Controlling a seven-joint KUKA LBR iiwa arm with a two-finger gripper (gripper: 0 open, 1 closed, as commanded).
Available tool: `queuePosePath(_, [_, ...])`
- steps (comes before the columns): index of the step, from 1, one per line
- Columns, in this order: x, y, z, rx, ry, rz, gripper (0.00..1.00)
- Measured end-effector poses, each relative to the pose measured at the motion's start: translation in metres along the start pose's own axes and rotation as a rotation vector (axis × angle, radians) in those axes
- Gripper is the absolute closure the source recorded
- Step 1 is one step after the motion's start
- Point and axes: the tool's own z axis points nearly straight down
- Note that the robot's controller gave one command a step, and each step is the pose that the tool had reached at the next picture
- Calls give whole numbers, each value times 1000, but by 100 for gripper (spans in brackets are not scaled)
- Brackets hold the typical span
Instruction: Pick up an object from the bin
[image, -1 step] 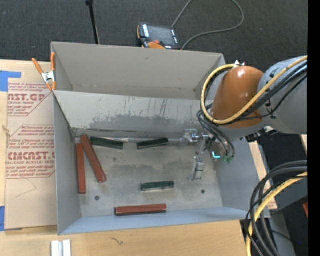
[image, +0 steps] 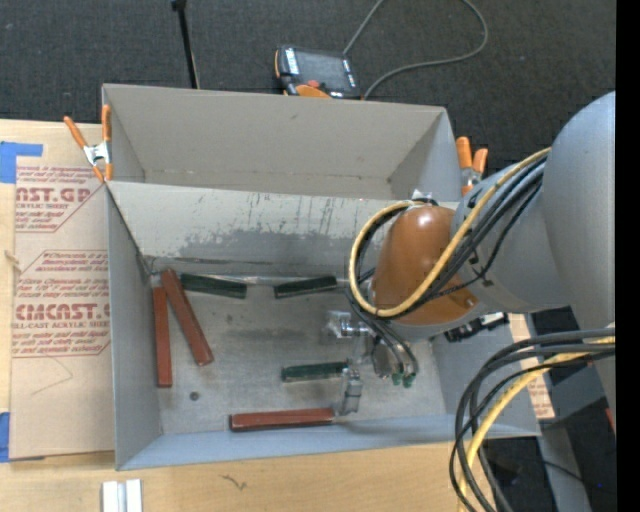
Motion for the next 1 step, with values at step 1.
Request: queuePosePath(1, [-4,-3,-5,2,-10,3,100])
